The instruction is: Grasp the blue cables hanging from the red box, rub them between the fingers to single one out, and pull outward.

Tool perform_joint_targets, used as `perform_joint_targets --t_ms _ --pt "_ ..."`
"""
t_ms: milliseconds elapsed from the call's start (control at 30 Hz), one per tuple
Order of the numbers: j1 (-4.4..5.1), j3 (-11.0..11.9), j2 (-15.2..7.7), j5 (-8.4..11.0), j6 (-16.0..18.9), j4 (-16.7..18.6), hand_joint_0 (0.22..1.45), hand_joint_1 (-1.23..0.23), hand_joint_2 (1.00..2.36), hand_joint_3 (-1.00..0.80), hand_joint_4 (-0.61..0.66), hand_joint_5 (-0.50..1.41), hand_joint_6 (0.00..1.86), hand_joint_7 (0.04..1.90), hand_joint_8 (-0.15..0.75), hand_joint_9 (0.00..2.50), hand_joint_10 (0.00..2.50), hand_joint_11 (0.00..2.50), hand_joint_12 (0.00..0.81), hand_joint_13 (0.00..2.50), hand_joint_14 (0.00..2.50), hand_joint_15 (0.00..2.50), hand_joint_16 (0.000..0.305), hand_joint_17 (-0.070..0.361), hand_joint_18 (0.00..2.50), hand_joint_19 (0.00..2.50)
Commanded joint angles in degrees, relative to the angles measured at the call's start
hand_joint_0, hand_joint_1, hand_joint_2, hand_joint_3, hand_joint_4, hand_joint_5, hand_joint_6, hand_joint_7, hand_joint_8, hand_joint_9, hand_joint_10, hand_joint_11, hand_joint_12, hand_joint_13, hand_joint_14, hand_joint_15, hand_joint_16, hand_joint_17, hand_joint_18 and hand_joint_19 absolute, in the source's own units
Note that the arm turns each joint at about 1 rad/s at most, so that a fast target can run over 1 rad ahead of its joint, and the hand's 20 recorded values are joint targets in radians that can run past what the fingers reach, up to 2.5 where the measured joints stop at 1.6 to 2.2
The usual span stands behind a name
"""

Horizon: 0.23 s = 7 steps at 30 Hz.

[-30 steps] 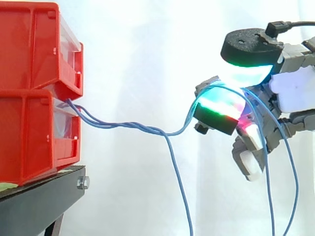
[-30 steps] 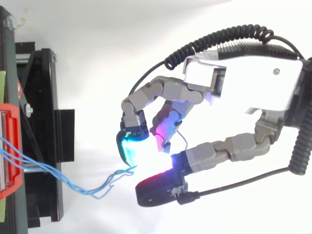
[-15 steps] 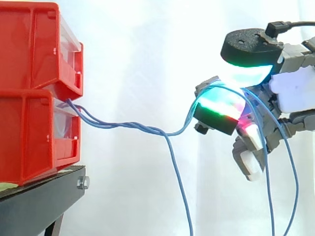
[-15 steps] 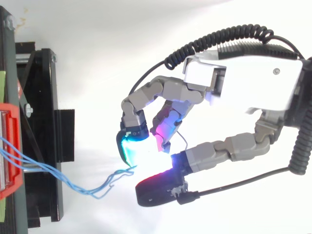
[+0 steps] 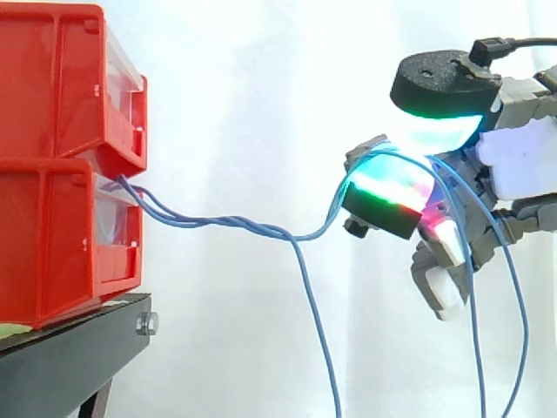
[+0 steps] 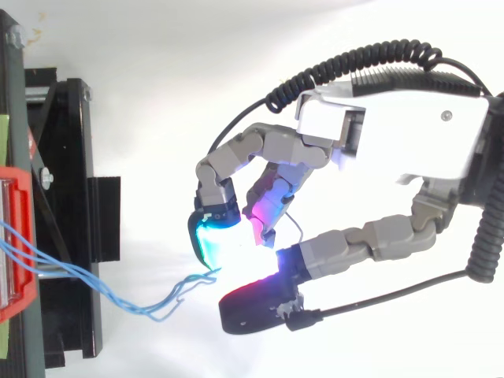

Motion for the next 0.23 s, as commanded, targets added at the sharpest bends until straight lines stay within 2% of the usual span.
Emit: perform_joint_targets --t_ms 0,200 --pt "0.00 0.00 0.00 0.00 0.00 0.00 0.59 -0.81 1.00 0.01 0.01 -0.07 0.87 1.10 0.283 1.14 0.01 0.48 0.411 0.94 0.02 0.61 0.056 0.126 0.83 0.49" --pt "0.00 0.00 0.00 0.00 0.00 0.00 0.59 -0.81 1.00 0.01 0.01 -0.06 0.87 1.09 0.283 1.14 0.02 0.47 0.409 0.94 0.02 0.61 0.056 0.126 0.83 0.50"
